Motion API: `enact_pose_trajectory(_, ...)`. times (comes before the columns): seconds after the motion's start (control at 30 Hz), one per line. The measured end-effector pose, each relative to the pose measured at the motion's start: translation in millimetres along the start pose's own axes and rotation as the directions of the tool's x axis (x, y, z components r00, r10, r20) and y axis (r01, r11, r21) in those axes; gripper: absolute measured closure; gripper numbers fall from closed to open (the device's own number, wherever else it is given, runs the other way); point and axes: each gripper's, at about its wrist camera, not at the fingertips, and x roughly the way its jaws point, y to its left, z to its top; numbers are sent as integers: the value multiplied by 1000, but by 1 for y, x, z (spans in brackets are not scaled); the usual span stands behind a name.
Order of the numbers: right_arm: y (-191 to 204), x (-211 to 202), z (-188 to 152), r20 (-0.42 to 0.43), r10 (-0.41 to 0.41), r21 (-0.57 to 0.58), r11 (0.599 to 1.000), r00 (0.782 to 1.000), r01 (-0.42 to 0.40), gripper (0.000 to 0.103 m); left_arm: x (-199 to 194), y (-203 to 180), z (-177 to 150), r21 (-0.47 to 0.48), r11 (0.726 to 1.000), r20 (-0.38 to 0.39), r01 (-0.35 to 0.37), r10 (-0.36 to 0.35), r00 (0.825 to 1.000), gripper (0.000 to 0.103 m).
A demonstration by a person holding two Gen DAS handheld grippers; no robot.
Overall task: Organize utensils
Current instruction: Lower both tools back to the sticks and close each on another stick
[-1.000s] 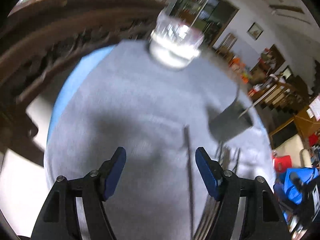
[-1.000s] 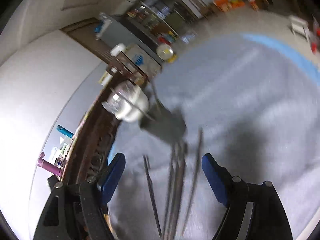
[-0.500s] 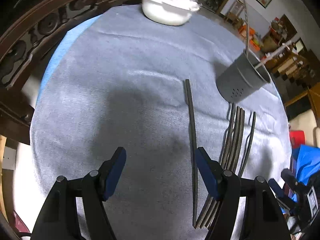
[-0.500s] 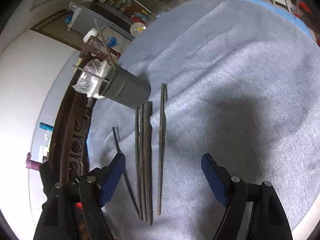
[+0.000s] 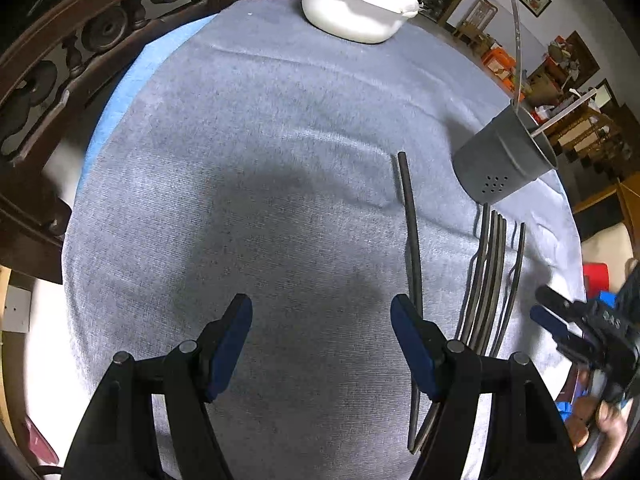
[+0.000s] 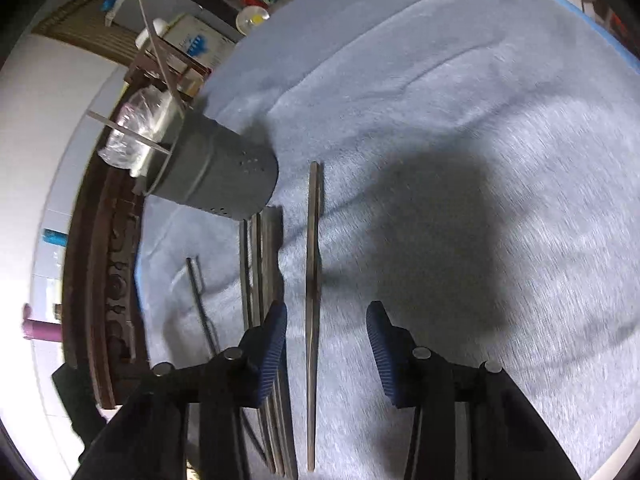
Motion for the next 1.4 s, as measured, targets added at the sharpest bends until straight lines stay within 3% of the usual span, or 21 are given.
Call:
enact_pose_trajectory(0.3,26,30,16,-62,-145,-64,988,987,141,67,3,16,2,-35,999,-22,11,-12,1000,31)
enact_pose_trajectory(0.43,38,40,20,-82,-213,-123,971,973,203,86,5,20,6,-45,999,-28,3,-5,1000,31)
enact_pose_trajectory(0.53,53,48,22,-92,-280,-221,941,956,254,92,9,9,8,-28,1000,-41,-9,8,999,31)
enact_pose_trajectory(0.77,66,54,35,-129,-379,-396,867,916,303,97,8,-15,25,26,999,-57,-42,43,997,31)
enact_pose_trajectory(0.83,63,57,41,-149,-381,-407,865,912,294,97,10,-23,33,31,999,-67,-44,46,997,31)
enact_pose_trajectory(1.1,53,58,47,-171,-325,-401,885,930,235,96,36,-42,54,33,997,-173,-72,76,982,31)
enact_pose_trajectory(1.4,45,53,52,-188,-297,-410,890,936,200,95,58,-81,67,38,995,-247,-90,97,964,44)
